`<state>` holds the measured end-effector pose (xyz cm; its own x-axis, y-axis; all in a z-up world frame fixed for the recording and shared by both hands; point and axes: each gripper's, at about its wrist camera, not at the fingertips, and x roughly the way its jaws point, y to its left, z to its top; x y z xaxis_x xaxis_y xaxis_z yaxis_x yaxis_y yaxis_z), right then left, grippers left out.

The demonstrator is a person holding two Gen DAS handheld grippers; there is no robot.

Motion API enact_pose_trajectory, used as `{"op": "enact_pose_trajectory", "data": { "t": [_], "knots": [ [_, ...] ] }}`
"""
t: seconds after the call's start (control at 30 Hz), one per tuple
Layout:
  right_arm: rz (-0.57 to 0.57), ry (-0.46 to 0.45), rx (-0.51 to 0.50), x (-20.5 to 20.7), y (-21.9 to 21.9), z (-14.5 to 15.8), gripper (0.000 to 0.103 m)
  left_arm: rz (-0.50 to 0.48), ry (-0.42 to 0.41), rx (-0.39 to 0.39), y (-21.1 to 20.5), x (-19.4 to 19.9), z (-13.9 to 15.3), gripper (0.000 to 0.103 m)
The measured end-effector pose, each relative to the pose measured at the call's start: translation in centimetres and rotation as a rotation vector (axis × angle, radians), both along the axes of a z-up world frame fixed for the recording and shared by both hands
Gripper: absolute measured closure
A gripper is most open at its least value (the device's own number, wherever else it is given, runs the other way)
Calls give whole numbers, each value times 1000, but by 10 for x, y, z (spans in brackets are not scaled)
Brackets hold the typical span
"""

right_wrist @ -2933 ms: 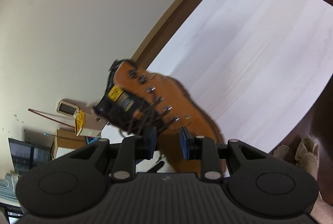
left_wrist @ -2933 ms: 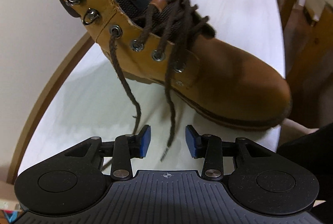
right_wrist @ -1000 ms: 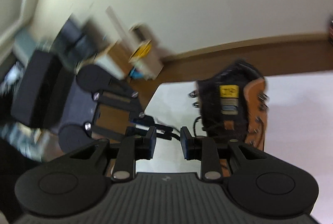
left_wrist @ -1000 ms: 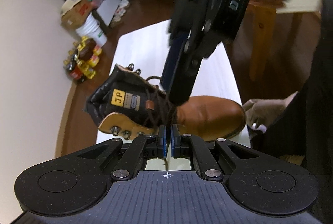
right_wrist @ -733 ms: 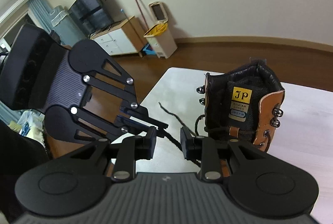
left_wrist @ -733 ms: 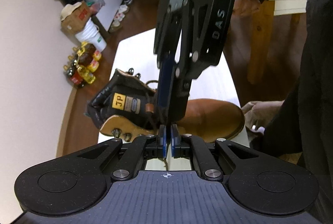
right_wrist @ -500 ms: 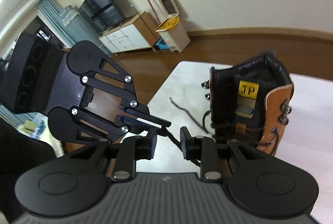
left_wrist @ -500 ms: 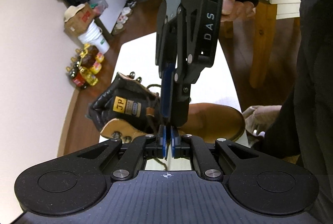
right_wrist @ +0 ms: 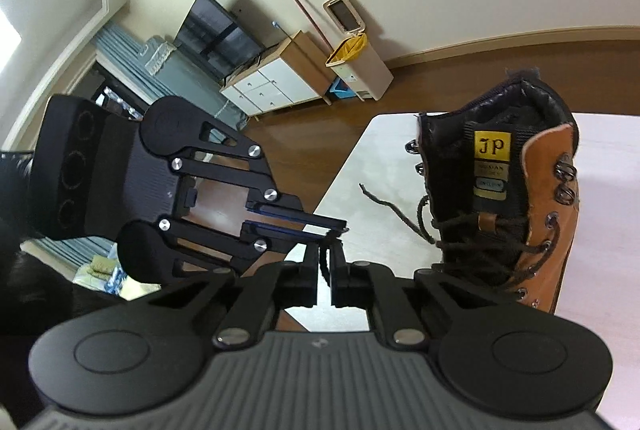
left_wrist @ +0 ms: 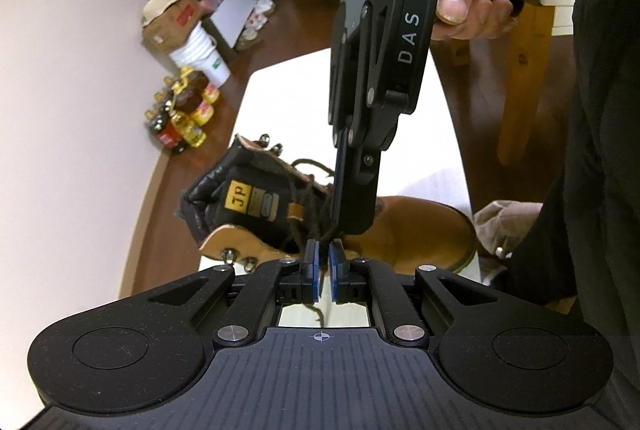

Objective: Lace up shoes with both hands

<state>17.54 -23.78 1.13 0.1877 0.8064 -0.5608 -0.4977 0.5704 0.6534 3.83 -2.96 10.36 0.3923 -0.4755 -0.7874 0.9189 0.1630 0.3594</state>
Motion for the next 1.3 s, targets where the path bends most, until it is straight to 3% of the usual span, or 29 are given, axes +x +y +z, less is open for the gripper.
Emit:
{"op": "enact_pose_trajectory", "data": {
  "t": [0.3,0.47,0.6,0.63,0.73,0.77,0.8,0.83,0.87,1.0,1.07,1.17,1.3],
  "knots": [
    [44,-23,-38,11,-7,1,82,52,-16,3,1,-6,4,97],
    [86,-30,-23,16,2,6,82,59,-26,-8,0,-7,8,97],
    [109,-9,-8,20,8,4,86,52,-37,-8,4,-12,9,96],
    [106,5,3,21,8,3,100,57,-32,-12,5,-12,9,94],
    [98,32,28,21,8,2,99,92,-3,-27,9,-10,10,94],
    [91,34,29,20,7,2,99,107,8,-32,10,-9,11,92],
    [77,41,32,19,7,3,99,115,14,-35,10,-8,11,81],
    [63,47,36,18,6,2,99,165,37,-44,13,-4,10,66],
    [48,44,34,18,5,2,99,227,66,-56,17,1,10,62],
    [-58,20,3,13,-2,7,99,418,180,-116,35,23,6,64],
    [-112,-12,-20,10,-2,11,99,560,317,-215,54,45,-2,64],
    [-187,-71,-121,3,11,18,99,609,398,-286,70,63,-11,64],
    [-257,-102,-210,1,28,19,99,508,417,-281,76,82,-24,64]
  ]
}}
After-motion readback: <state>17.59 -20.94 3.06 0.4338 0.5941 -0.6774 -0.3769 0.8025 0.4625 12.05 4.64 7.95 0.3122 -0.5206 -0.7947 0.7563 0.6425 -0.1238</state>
